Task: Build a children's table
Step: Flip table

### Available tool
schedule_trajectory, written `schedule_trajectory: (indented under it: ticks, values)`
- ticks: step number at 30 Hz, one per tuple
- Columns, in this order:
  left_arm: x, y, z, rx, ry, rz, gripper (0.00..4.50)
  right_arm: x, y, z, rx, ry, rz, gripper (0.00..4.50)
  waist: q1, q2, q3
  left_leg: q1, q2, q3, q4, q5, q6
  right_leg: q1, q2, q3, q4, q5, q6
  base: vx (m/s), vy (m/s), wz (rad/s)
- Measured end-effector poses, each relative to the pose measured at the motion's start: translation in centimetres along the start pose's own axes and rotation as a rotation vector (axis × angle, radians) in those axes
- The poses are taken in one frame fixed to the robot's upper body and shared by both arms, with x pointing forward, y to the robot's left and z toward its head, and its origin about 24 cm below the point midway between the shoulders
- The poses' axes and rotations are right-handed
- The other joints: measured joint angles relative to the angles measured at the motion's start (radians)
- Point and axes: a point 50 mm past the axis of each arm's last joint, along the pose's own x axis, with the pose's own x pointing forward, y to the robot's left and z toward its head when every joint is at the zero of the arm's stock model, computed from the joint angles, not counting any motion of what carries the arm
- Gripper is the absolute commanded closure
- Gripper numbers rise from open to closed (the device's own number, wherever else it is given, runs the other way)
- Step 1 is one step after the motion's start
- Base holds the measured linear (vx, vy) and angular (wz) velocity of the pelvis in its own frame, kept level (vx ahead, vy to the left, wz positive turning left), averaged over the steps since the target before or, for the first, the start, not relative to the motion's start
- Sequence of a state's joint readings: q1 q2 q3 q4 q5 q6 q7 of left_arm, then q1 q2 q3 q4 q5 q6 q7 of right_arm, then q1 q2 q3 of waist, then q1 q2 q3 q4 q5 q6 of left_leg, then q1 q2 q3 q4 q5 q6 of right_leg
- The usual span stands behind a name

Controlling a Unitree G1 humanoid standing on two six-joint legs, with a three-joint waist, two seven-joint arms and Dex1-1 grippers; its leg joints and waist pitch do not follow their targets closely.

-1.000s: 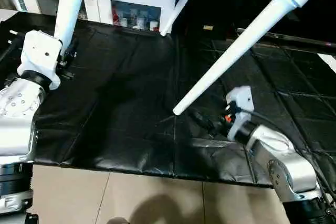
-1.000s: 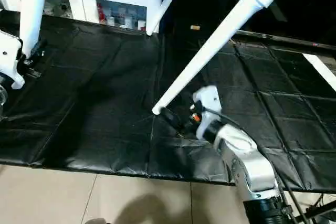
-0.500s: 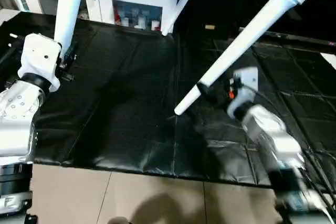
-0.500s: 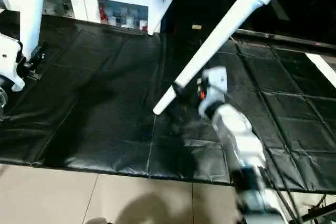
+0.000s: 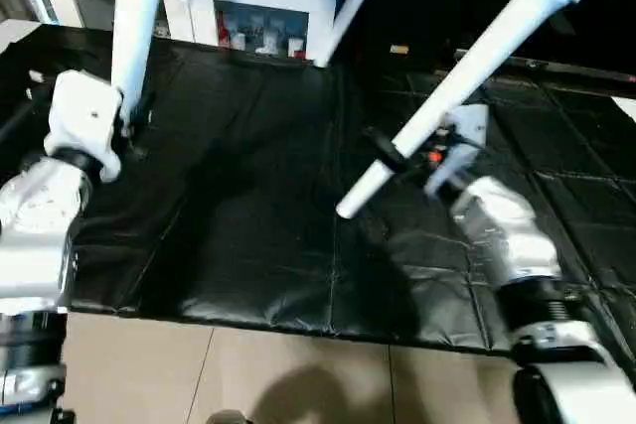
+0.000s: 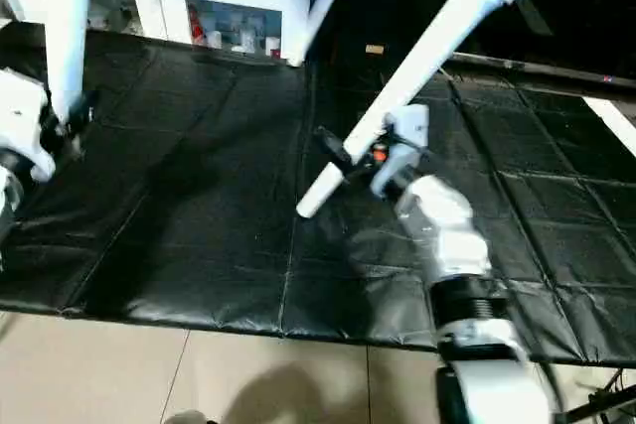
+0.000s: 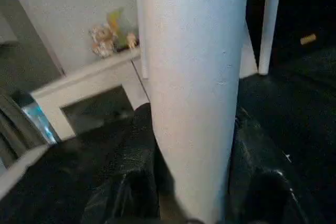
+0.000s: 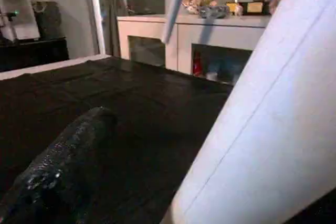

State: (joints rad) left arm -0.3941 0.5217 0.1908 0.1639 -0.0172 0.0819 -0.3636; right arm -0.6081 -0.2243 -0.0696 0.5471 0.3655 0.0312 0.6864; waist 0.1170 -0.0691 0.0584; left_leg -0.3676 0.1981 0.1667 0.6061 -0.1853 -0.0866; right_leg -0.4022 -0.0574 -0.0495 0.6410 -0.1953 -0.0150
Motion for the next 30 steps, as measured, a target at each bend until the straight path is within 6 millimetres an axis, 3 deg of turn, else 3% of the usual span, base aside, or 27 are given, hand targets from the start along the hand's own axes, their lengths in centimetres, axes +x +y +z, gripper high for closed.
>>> schedule_trajectory:
  ticks: [3,10,21,27,29,30]
  values:
    - [-0.2,-0.8,-1.1,-0.027,0.036,-0.027,3.05,-1.3,0.0,0.3,-0.022,-0.016,0.008,0.00,0.009,-0.001,0.000,0.000,0.000,0.001,0.000,0.000,0.000,0.000,0.000,0.000,-0.002,-0.001,0.001,0.000,0.000,0.00]
    - [-0.8,-1.9,-3.6,-0.088,0.121,-0.048,3.04,-3.1,1.2,0.8,-0.037,-0.036,0.044,0.00,0.013,-0.006,-0.002,0.000,0.002,0.002,-0.003,0.000,0.000,0.003,0.000,-0.001,-0.006,-0.001,0.001,0.000,0.000,0.00]
    - [-1.8,-2.5,-6.6,-0.147,0.206,-0.048,3.04,-3.2,3.2,0.3,-0.009,-0.016,0.068,0.00,0.002,-0.020,-0.011,0.000,0.004,0.002,-0.005,0.000,0.000,0.005,0.001,-0.005,-0.011,-0.002,0.003,0.000,0.000,0.00]
    - [-2.0,-2.7,-7.3,-0.154,0.214,-0.053,3.04,-3.5,3.5,-0.2,-0.005,0.003,0.036,0.00,-0.002,-0.035,-0.018,0.004,0.005,0.002,-0.005,0.000,0.000,0.012,0.000,-0.008,-0.014,-0.004,0.005,0.000,0.000,0.00]
    - [-2.0,-2.7,-7.4,-0.155,0.214,-0.063,2.48,-3.6,3.6,-0.4,-0.004,0.010,0.022,0.00,-0.005,-0.035,-0.019,0.010,0.006,0.002,-0.007,-0.001,0.001,0.018,0.000,-0.009,-0.017,-0.008,0.010,0.000,0.000,0.00]
    - [-2.1,-2.7,-7.5,-0.129,0.223,-0.080,2.48,-3.6,3.6,-0.5,-0.002,0.010,0.021,0.00,-0.006,-0.035,-0.018,0.011,0.006,0.002,-0.007,-0.001,0.001,0.019,0.000,-0.009,-0.018,-0.008,0.010,0.000,0.000,0.00]
